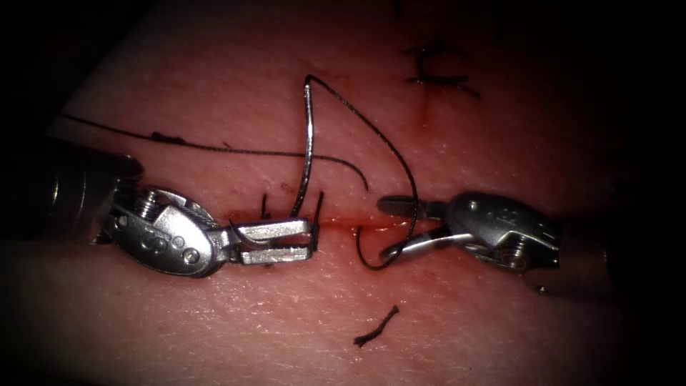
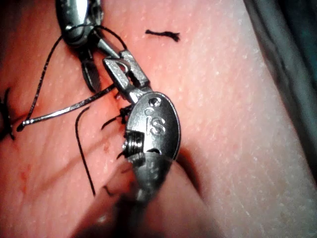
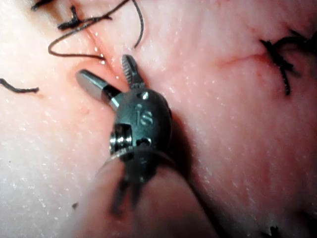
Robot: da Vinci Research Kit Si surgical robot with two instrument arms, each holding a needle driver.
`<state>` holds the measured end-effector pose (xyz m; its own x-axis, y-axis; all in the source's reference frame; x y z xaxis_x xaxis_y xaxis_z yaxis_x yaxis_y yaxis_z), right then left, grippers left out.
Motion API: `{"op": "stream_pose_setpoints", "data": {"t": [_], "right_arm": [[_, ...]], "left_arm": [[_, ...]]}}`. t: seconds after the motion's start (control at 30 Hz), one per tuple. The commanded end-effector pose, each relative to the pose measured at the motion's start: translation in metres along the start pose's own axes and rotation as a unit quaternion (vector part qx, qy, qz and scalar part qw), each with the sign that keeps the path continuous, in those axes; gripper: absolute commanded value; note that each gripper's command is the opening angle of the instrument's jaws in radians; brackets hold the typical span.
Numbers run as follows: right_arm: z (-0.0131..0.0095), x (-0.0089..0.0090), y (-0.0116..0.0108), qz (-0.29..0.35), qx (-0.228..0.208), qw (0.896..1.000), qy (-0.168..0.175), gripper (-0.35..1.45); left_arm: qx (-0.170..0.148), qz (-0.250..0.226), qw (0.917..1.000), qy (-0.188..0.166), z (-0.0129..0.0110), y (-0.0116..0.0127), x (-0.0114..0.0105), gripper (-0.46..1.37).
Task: Wound Closure
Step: Pass the needle from the left to the right gripper
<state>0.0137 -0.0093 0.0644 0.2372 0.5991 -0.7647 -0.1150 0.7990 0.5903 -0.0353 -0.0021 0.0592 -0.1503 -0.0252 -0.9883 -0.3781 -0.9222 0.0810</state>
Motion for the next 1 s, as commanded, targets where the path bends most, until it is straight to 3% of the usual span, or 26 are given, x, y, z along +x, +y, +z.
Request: {"op": "stream_pose_setpoints", "data": {"t": [0.03, 0.23, 0.7, 1.0], "right_arm": [[-0.0004, 0.0002, -0.0004, -0.005, 0.001, 1.0, 0.0, 1.08], [-0.0019, 0.0014, -0.0017, -0.012, 0.005, 1.0, -0.001, 1.07], [-0.0031, 0.0022, -0.0019, -0.019, -0.014, 1.0, -0.008, 1.07], [-0.0071, 0.008, -0.0045, -0.015, -0.034, 0.999, -0.016, 1.09]], "left_arm": [[-0.006, 0.004, 1.0, -0.006, 0.0, 0.0004, -0.0003, -0.35], [-0.006, 0.01, 0.9998, -0.018, -0.0002, 0.001, -0.0009, -0.35], [0.003, 0.04, 0.9985, -0.037, 0.0001, 0.0003, -0.0009, -0.35], [0.007, 0.045, 0.9981, -0.041, 0.0013, -0.0008, -0.0009, -0.35]]}}
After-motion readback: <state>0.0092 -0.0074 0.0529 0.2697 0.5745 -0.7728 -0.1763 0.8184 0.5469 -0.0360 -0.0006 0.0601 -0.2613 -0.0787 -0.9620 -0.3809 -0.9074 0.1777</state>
